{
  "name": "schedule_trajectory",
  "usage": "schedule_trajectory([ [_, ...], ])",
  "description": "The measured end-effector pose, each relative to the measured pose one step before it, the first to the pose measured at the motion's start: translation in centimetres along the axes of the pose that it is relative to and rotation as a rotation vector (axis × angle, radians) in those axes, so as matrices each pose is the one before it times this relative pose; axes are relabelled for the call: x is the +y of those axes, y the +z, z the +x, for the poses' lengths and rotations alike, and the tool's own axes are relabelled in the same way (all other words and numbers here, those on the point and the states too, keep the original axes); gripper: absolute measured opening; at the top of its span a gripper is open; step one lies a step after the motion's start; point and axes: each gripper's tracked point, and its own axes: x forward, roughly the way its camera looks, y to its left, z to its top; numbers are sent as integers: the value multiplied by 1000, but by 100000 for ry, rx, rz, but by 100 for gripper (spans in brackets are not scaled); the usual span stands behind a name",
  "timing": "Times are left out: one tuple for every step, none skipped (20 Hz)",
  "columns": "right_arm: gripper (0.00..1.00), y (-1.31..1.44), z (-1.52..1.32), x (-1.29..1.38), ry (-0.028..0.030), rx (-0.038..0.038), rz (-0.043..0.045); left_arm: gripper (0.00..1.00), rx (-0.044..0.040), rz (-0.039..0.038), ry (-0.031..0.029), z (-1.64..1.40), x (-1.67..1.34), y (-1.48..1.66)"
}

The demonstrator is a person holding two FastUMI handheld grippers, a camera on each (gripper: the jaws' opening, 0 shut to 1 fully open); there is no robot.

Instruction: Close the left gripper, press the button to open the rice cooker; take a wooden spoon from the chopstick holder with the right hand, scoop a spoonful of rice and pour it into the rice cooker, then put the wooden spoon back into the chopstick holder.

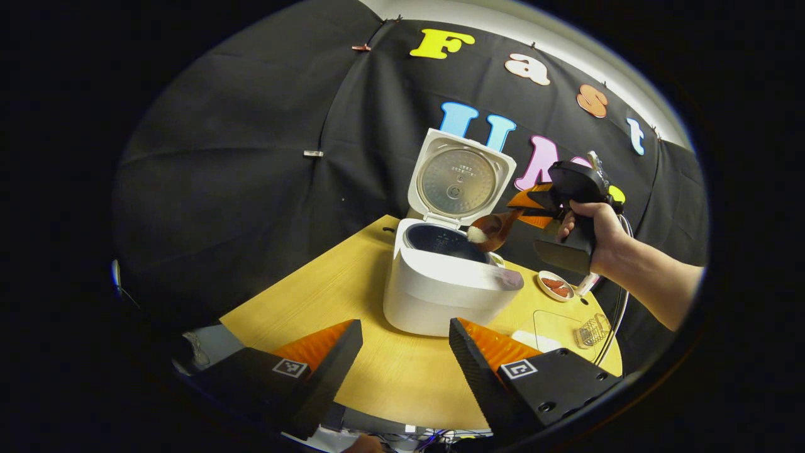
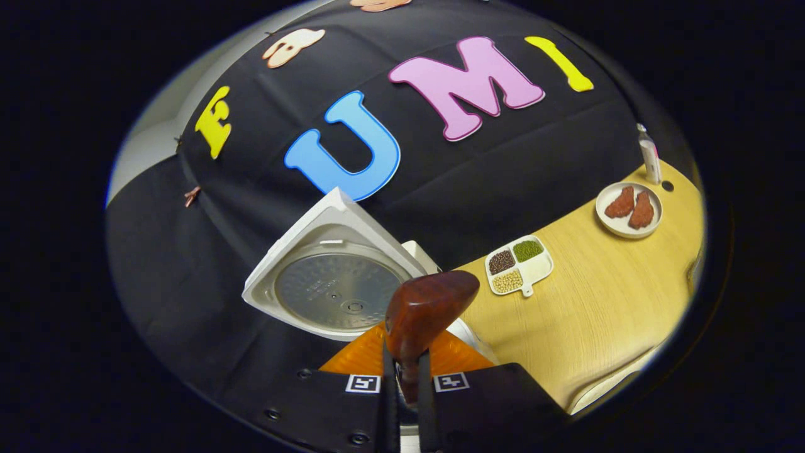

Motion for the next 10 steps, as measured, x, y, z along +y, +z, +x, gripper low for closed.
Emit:
schedule_trajectory([
  [16,-203,199,323,155,-650,-4047,95,1239,-875,-423,25,63,-315],
  [16,-172,215,253,119,-1006,-3968,95,1001,-755,-351,-43,-27,-555],
  [16,-274,116,370,328,-878,-4165,96,476,-439,-279,-65,-44,-171],
  [16,-325,183,294,353,-302,-4265,95,426,-22,-494,49,-194,-193],
  [16,-489,163,286,251,215,-3277,95,-38,355,-268,80,-95,19],
  [16,-561,195,328,1099,300,-2155,95,-221,560,-44,53,89,-16],
  [16,-368,183,575,1460,348,-2008,95,-528,622,697,94,193,60],
  [16,-377,131,292,665,220,-2250,95,-362,286,534,119,255,-88],
  [16,-200,-5,243,275,-405,-3329,95,480,-209,-151,205,51,-164],
  [16,77,-46,198,105,-1288,-4026,95,375,-489,131,2,134,-239],
])
